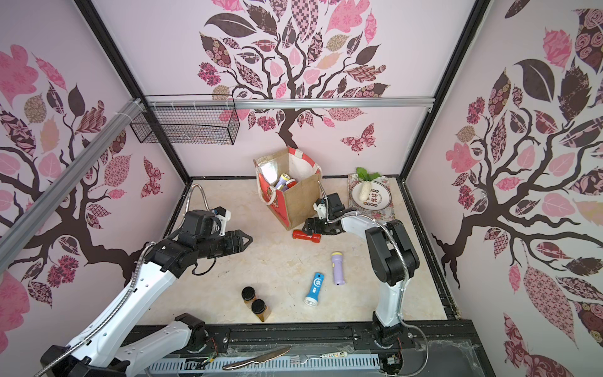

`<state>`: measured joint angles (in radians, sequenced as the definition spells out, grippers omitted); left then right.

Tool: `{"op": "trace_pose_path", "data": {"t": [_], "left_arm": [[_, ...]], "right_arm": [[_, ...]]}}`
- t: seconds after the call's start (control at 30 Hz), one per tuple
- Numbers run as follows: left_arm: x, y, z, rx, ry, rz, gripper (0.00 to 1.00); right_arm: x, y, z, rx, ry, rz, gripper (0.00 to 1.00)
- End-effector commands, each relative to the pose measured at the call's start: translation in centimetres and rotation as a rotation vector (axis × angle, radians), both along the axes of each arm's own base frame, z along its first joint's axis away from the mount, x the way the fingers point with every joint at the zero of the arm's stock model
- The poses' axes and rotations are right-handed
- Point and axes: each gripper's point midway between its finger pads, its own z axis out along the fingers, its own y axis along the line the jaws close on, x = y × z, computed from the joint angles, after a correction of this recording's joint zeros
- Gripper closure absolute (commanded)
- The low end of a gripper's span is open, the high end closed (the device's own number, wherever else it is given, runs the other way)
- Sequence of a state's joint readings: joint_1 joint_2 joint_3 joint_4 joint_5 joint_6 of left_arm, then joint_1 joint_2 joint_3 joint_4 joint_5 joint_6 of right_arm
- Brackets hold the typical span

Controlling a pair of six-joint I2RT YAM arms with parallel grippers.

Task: Put the flashlights into the tote bags
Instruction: Pick up the flashlight from the center of the board.

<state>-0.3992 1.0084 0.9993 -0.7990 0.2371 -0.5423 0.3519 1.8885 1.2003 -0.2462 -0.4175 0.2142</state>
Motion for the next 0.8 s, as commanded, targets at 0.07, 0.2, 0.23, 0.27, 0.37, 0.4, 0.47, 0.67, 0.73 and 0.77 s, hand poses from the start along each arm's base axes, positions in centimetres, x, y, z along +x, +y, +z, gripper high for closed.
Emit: {"op": "trace_pose_path", "data": {"t": [0.07, 0.2, 0.23, 0.27, 0.37, 0.4, 0.47, 0.67, 0.73, 0.77], "left_arm": [[-0.5, 0.4, -0.2, 0.020, -0.019, -0.016, 0.35], [-0.7, 0.5, -0.3, 0.024, -0.022, -0.021, 0.36], [-0.8, 0.6, -0.4, 0.025, -0.021, -0.022, 0.36], [-0.9, 0.6, -0.3, 0.024, -0.022, -0.021, 0.36], [-1.0, 0.7, -0.5, 0.024, -0.021, -0.019, 0.36], [-1.1, 0.7, -0.6, 0.023, -0.019, -0.018, 0.36], [-1.2, 0.8, -0.8, 0.025, -0.012, -0.014, 0.36], [-1.5, 0.9, -2.1, 0.038, 0.026, -0.014, 0.36], [-1.6, 0.9, -2.4, 0.041, 0.037, -0.015, 0.36], [-1.7, 0.9, -2.4, 0.041, 0.041, -0.017, 0.36]], "right_arm": [[-0.8, 0.0, -1.2, 0.007, 0.065, -0.005, 0.09], [-1.8, -0.4, -1.5, -0.005, 0.075, -0.005, 0.12], [-2.1, -0.6, -1.7, -0.008, 0.081, -0.005, 0.12], [-2.3, -0.6, -1.8, -0.011, 0.083, -0.002, 0.13], [-3.2, -0.9, -2.1, -0.019, 0.098, -0.003, 0.13], [-3.5, -1.1, -2.2, -0.021, 0.103, -0.005, 0.14], [-4.1, -1.1, -2.2, -0.022, 0.105, -0.001, 0.14], [-6.0, -0.5, -2.6, -0.026, 0.127, 0.028, 0.14], [-6.6, -0.2, -2.6, -0.014, 0.134, 0.031, 0.14], [-6.8, 0.0, -2.5, -0.010, 0.135, 0.033, 0.15]]}}
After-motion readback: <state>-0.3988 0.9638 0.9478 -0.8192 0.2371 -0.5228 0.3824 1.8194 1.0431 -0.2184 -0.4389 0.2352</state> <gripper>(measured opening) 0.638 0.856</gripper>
